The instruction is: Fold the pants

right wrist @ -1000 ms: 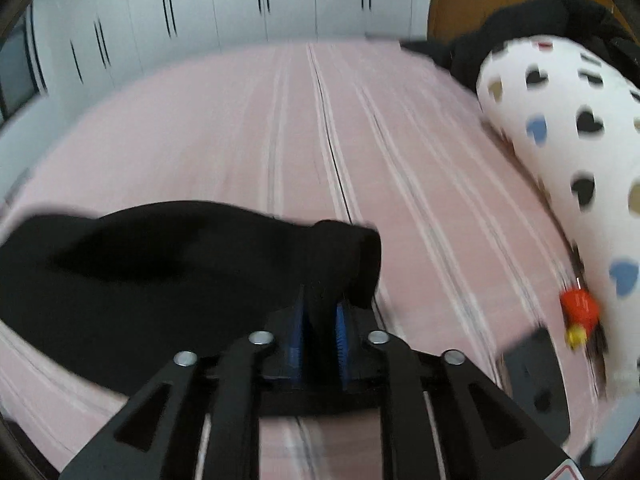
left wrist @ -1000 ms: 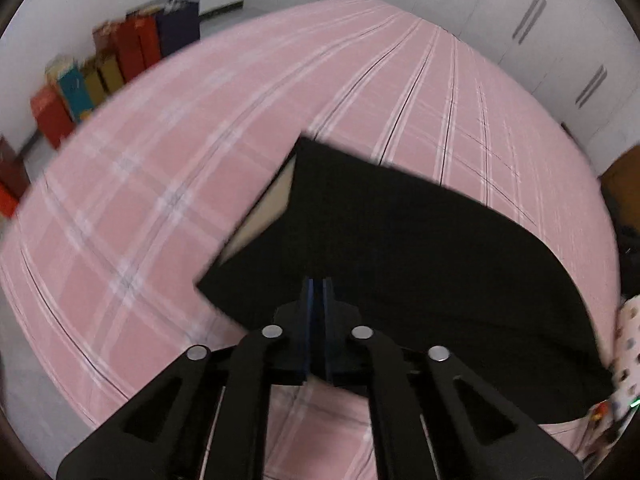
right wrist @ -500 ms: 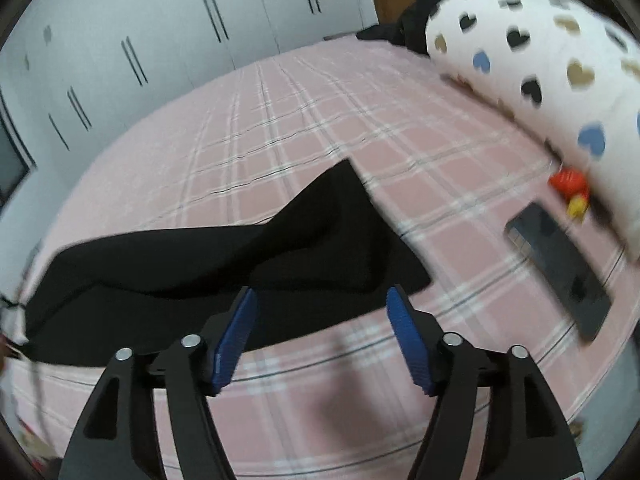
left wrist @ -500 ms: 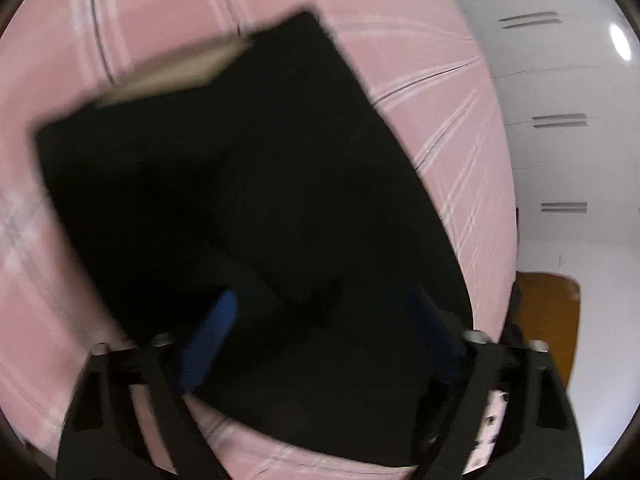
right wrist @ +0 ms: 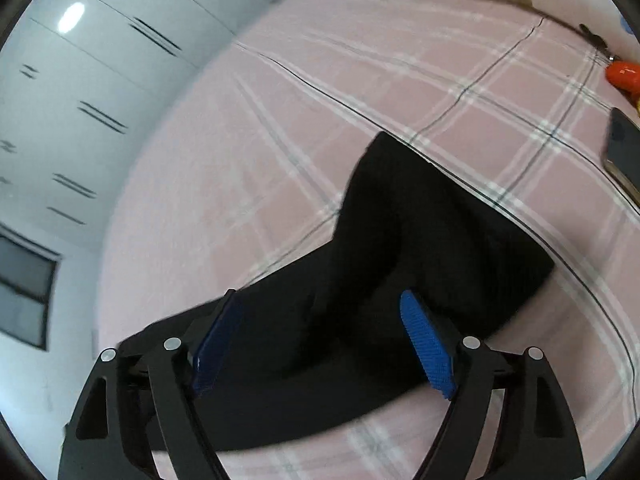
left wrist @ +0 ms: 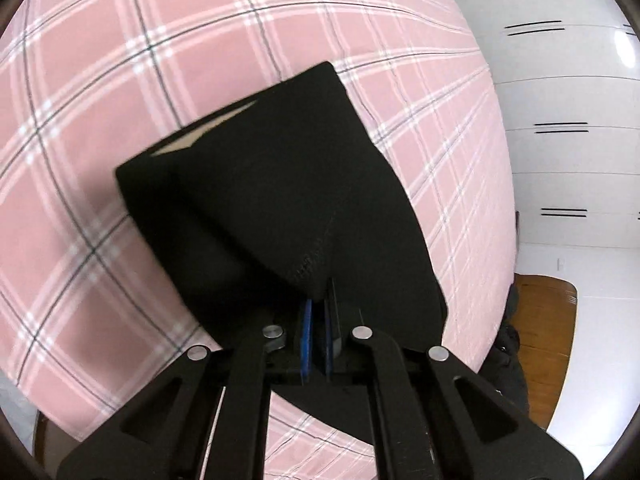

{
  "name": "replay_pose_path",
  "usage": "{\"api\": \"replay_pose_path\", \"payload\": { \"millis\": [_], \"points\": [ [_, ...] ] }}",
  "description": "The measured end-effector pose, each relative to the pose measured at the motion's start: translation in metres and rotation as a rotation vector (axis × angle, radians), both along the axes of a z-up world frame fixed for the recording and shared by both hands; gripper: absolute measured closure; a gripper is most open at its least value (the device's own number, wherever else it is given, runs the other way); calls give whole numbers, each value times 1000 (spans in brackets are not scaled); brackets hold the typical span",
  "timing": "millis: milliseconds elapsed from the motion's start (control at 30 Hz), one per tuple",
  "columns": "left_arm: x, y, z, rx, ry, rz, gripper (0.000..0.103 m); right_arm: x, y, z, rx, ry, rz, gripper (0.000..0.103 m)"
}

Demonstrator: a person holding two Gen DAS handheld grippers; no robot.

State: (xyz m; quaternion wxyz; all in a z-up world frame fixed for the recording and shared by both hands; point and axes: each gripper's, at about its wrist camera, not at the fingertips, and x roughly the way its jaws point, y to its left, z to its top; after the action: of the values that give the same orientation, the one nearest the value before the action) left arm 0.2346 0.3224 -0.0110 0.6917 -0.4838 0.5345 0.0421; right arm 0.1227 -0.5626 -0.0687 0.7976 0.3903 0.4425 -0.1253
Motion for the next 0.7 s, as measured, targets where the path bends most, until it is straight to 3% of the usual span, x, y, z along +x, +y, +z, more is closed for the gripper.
{"api": "replay_pose_path", "payload": {
  "millis": [33,67,200,267,333,400,500,600,700],
  "points": [
    [3,1,4,12,14,-3,100,9,2,-3,-25,46,21,100],
    [4,0,9,22,24,-7,100,14,0,0,-35,50,16,98],
    [20,1,60,95,-33,-88,100,-10,-7,89,-45,-281,3,99],
    [27,-3,78,159,-50,-144,100,-23,-5,105,-108,-294,41,99],
    [29,-7,76,243,-25,-191,100,-33,-7,80,-143,-199,68,99],
    [27,-8,51,279,35,-211,99,-44,-14,30,-76,-90,50,99],
    [12,-9,8,256,94,-184,99,-58,-11,-20,-24,-9,26,99],
    [4,-17,0,264,71,-181,97,-64,-9,-19,-9,-61,-6,94],
    [5,-19,1,281,39,-183,96,-63,-14,-14,5,-66,-14,74]
  ]
}}
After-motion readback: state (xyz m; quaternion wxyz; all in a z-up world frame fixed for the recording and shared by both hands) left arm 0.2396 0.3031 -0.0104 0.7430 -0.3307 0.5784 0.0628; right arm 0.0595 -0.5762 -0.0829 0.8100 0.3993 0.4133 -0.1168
